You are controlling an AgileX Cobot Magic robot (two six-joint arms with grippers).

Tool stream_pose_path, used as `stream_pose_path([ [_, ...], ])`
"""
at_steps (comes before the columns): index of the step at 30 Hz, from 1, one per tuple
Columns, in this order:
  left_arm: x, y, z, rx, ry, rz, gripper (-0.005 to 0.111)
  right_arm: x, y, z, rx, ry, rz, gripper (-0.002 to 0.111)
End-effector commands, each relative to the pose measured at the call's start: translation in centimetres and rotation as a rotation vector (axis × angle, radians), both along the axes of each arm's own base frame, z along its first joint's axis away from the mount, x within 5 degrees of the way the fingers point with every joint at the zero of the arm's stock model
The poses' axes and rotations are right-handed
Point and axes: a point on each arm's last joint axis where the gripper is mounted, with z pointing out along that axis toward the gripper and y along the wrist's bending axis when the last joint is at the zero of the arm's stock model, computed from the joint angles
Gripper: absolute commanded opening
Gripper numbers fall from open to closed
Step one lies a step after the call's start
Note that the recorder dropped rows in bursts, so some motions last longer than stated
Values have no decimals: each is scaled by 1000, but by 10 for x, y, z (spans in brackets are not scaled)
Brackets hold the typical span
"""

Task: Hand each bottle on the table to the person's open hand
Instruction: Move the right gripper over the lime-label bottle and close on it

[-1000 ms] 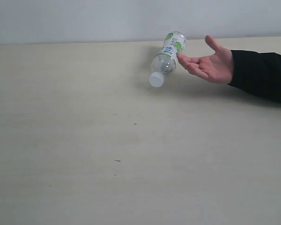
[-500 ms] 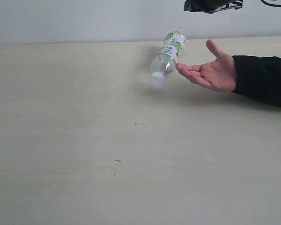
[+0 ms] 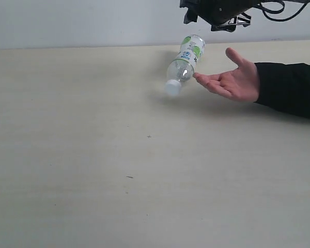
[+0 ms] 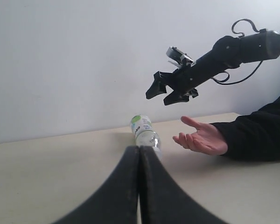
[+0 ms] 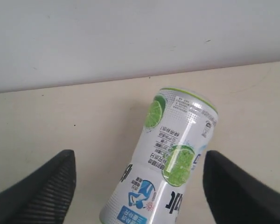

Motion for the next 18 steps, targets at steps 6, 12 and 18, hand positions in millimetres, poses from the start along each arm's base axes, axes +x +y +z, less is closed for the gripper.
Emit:
stream_pose_path([
  [6,0,0,-1,-4,2,1,0,17,1,-30,30,26,-34,82],
  [12,0,0,-1,-4,2,1,0,21,1,-37,34,25,-36,85],
  [18,0,0,-1,-4,2,1,0,15,3,-37,21,122,7,85],
])
